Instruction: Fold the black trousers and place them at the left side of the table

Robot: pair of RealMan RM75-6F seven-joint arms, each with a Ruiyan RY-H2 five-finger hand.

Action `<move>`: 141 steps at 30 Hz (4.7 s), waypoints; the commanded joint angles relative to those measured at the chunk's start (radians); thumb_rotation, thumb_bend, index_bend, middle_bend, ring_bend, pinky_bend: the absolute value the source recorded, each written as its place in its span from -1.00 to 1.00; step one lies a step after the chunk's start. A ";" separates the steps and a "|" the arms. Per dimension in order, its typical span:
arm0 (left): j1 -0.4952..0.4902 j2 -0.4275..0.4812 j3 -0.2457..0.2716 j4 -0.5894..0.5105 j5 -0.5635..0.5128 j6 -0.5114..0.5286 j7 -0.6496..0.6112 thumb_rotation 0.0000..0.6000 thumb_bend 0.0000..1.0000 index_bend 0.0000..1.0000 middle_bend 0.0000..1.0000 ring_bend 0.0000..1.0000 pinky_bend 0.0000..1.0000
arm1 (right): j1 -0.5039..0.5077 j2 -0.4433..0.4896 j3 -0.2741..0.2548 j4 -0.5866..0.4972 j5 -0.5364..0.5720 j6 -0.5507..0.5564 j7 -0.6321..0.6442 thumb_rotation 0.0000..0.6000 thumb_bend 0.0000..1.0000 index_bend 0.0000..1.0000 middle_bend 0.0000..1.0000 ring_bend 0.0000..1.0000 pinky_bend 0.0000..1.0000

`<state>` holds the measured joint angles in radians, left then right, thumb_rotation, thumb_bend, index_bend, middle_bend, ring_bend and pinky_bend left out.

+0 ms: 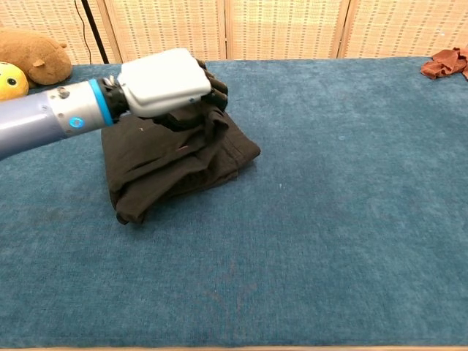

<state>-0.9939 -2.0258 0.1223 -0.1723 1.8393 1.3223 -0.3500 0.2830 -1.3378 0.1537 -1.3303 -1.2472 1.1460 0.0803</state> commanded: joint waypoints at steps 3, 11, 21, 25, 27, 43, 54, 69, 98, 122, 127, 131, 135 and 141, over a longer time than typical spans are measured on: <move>-0.019 -0.042 -0.003 0.028 -0.022 -0.042 -0.001 1.00 0.08 -0.77 -0.91 -0.68 -0.30 | 0.000 0.001 0.001 0.001 0.001 -0.001 0.002 1.00 -1.00 -1.00 -1.00 -1.00 -1.00; -0.014 -0.044 -0.046 0.006 -0.084 -0.016 -0.028 1.00 -0.02 -1.00 -1.00 -1.00 -0.58 | 0.001 0.001 0.000 0.002 0.002 -0.004 0.002 1.00 -1.00 -1.00 -1.00 -1.00 -1.00; 0.101 0.069 -0.031 -0.075 -0.095 0.172 -0.192 1.00 -0.25 -1.00 -1.00 -1.00 -0.58 | -0.002 0.000 -0.003 -0.009 -0.004 0.003 -0.006 1.00 -1.00 -1.00 -1.00 -1.00 -1.00; 0.194 0.139 0.020 -0.094 -0.068 0.219 -0.233 1.00 -0.25 -1.00 -1.00 -1.00 -0.58 | -0.002 0.000 -0.004 -0.014 -0.004 0.005 -0.010 1.00 -1.00 -1.00 -1.00 -1.00 -1.00; 0.238 0.171 0.042 -0.093 -0.058 0.235 -0.256 1.00 -0.25 -1.00 -1.00 -1.00 -0.58 | -0.002 -0.001 -0.006 -0.016 -0.005 0.004 -0.012 1.00 -1.00 -1.00 -1.00 -1.00 -1.00; 0.374 0.204 0.133 -0.007 -0.020 0.104 -0.333 1.00 -0.26 -1.00 -1.00 -1.00 -0.68 | 0.004 -0.013 -0.010 -0.010 0.002 -0.010 -0.027 1.00 -1.00 -1.00 -1.00 -1.00 -1.00; 0.324 0.144 0.128 -0.007 -0.027 -0.004 -0.272 1.00 -0.45 -1.00 -1.00 -1.00 -0.81 | 0.003 -0.013 -0.006 -0.003 0.006 -0.009 -0.021 1.00 -1.00 -1.00 -1.00 -1.00 -1.00; 0.350 0.124 0.120 0.026 -0.036 0.077 -0.299 1.00 -0.45 -0.78 -0.81 -0.69 -0.75 | 0.003 -0.011 -0.002 0.001 0.011 -0.010 -0.016 1.00 -1.00 -1.00 -1.00 -1.00 -1.00; 0.294 0.075 0.141 0.029 -0.021 -0.023 -0.248 1.00 -0.45 -0.54 -0.55 -0.57 -0.73 | 0.000 -0.007 -0.004 -0.012 0.004 -0.003 -0.015 1.00 -1.00 -1.00 -1.00 -1.00 -1.00; 0.285 0.082 0.146 0.030 -0.019 -0.027 -0.218 1.00 -0.70 -0.63 -0.62 -0.60 -0.73 | 0.000 -0.002 -0.002 -0.021 0.007 -0.005 -0.009 1.00 -1.00 -1.00 -1.00 -1.00 -1.00; 0.278 0.070 0.141 0.034 -0.024 -0.039 -0.192 1.00 -0.37 -0.61 -0.62 -0.59 -0.73 | -0.001 -0.002 -0.002 -0.021 0.005 -0.002 -0.009 1.00 -1.00 -1.00 -1.00 -1.00 -1.00; 0.274 0.063 0.140 0.034 -0.025 -0.040 -0.179 1.00 -0.09 -0.59 -0.62 -0.57 -0.73 | 0.000 -0.002 -0.004 -0.021 0.003 -0.003 -0.009 1.00 -1.00 -1.00 -1.00 -1.00 -1.00; 0.269 0.054 0.138 0.040 -0.026 -0.036 -0.154 1.00 0.21 -0.55 -0.60 -0.53 -0.64 | -0.002 -0.001 -0.003 -0.024 0.001 0.001 -0.007 1.00 -1.00 -1.00 -1.00 -1.00 -1.00; 0.268 0.054 0.125 0.042 -0.035 0.013 -0.145 1.00 0.56 -0.25 -0.35 -0.31 -0.42 | -0.003 0.002 -0.004 -0.027 -0.002 0.004 -0.004 1.00 -1.00 -1.00 -1.00 -1.00 -1.00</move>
<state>-0.7255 -1.9716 0.2514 -0.1314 1.8068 1.3230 -0.4987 0.2796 -1.3355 0.1499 -1.3576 -1.2492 1.1500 0.0765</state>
